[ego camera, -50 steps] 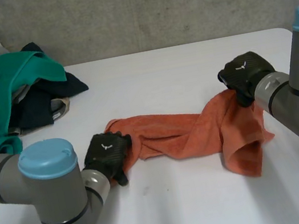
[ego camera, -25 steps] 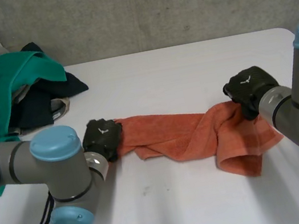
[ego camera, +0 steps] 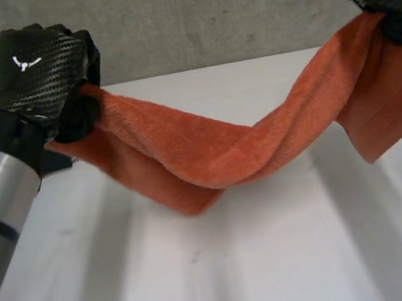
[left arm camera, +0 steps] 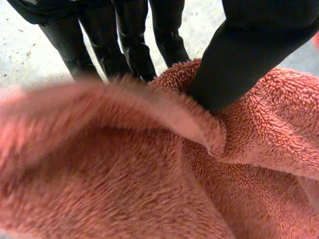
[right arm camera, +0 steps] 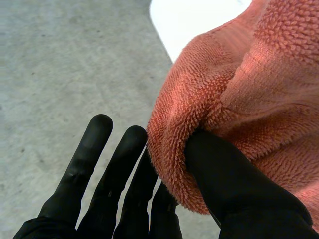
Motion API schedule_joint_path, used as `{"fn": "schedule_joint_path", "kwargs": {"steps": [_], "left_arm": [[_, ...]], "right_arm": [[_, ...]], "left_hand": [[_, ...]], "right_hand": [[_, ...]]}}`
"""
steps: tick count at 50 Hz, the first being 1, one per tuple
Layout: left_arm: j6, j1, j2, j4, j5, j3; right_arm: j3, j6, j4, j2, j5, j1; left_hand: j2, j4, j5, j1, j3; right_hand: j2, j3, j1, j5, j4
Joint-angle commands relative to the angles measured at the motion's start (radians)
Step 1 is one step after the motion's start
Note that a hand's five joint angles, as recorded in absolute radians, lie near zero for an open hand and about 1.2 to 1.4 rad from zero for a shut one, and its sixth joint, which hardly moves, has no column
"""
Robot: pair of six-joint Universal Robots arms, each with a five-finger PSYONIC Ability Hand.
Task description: Fold the laundry.
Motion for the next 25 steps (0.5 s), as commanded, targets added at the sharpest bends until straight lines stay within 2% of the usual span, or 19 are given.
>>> {"fn": "schedule_joint_path", "kwargs": {"steps": [1,3,9,10,11,12,15,17,19,25], "left_arm": [[-0.021,0.001,-0.112,-0.013,0.018,-0.003],[-0.016,0.001,-0.199,-0.013,0.014,0.014],[-0.024,0.001,-0.376,-0.013,0.008,0.09],[-0.025,-0.001,-0.396,-0.015,0.006,0.103],[-0.027,-0.003,-0.412,-0.015,0.006,0.115],[-0.03,-0.004,-0.441,-0.015,0.006,0.136],[-0.039,-0.009,-0.472,-0.017,0.005,0.166],[-0.048,-0.013,-0.494,-0.018,0.006,0.187],[-0.053,-0.013,-0.5,-0.021,0.005,0.196],[-0.062,-0.015,-0.494,-0.023,0.006,0.189]], "right_arm": [[-0.096,-0.016,-0.082,0.214,-0.014,-0.049],[-0.14,-0.018,-0.169,0.344,-0.011,-0.046],[-0.209,-0.019,-0.421,0.578,-0.005,-0.02],[-0.211,-0.018,-0.465,0.605,-0.006,-0.017],[-0.209,-0.019,-0.551,0.657,-0.002,-0.011],[-0.209,-0.021,-0.594,0.682,0.006,-0.009],[-0.208,-0.031,-0.718,0.739,0.045,-0.006],[-0.202,-0.033,-0.736,0.735,0.073,-0.005],[-0.163,-0.029,-0.718,0.696,0.098,0.0],[-0.004,-0.007,-0.592,0.529,0.095,-0.005]], "left_hand": [[0.201,0.199,0.246,0.266,0.207],[0.201,0.199,0.246,0.266,0.207],[0.201,0.199,0.246,0.266,0.207],[0.201,0.199,0.246,0.266,0.207],[0.201,0.199,0.246,0.266,0.207],[0.201,0.199,0.246,0.266,0.207],[0.201,0.199,0.246,0.266,0.207],[0.201,0.199,0.246,0.266,0.207],[0.201,0.199,0.246,0.266,0.207],[0.201,0.199,0.246,0.266,0.207]], "right_hand": [[0.221,0.206,0.284,0.243,0.198],[0.221,0.206,0.284,0.243,0.198],[0.221,0.206,0.284,0.243,0.198],[0.013,-0.002,0.076,0.035,-0.01],[-0.733,-0.748,-0.67,-0.711,-0.757],[-1.0,-1.016,-0.937,-0.979,-1.024],[-1.0,-1.016,-0.937,-0.979,-1.024],[-1.0,-1.016,-0.937,-0.979,-1.024],[-1.0,-1.016,-0.937,-0.979,-1.024],[-1.0,-1.016,-0.937,-0.979,-1.024]]}}
